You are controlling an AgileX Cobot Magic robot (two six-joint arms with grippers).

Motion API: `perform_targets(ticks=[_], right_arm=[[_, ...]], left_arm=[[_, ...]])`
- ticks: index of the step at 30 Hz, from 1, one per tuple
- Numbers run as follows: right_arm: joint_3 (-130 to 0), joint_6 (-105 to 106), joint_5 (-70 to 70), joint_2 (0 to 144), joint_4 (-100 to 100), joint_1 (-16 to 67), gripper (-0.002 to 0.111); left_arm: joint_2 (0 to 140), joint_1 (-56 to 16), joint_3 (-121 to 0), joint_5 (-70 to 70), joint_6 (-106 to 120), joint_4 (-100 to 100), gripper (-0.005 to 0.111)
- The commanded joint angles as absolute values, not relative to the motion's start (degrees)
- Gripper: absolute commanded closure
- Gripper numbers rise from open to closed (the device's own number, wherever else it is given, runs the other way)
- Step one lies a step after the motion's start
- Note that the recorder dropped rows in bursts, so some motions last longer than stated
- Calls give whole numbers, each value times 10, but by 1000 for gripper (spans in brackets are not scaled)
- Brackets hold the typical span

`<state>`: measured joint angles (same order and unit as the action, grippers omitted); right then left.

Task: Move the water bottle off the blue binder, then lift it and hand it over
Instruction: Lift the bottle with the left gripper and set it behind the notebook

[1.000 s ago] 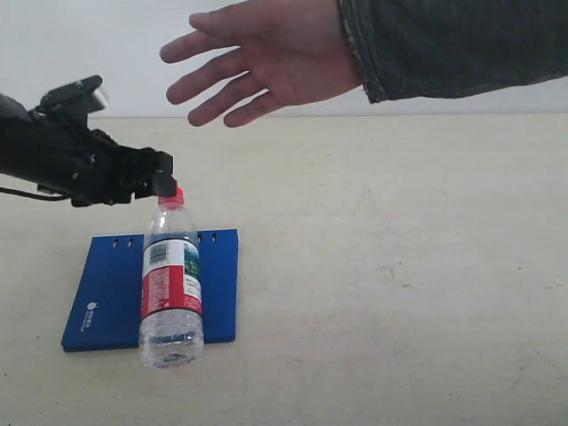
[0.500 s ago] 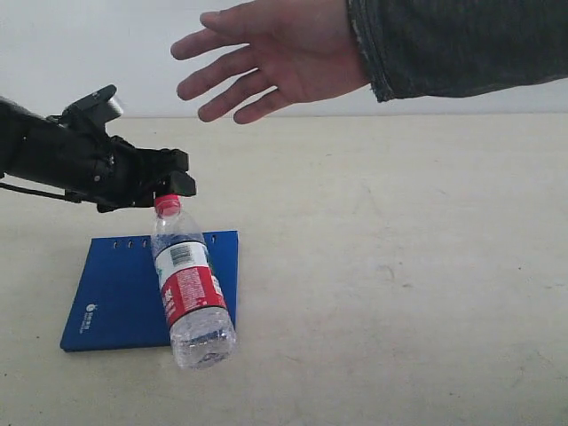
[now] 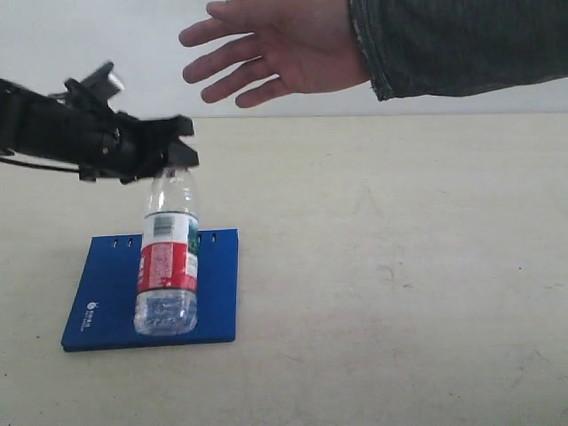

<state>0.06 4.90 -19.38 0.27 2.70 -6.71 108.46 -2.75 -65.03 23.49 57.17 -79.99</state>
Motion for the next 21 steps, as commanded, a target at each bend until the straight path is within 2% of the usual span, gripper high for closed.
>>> perform_targets(ticks=[1,5,21], right_arm=[[0,49,-191,4,26,-68,109],[0,49,-191,4,26,-68,109],[0,49,-191,4,26,-68,109]], left_arm=[[1007,1,-703,198,645,-801,102],[989,2,-728,68,826,-801,102],[1081,7,-733,51,962,-805,102]])
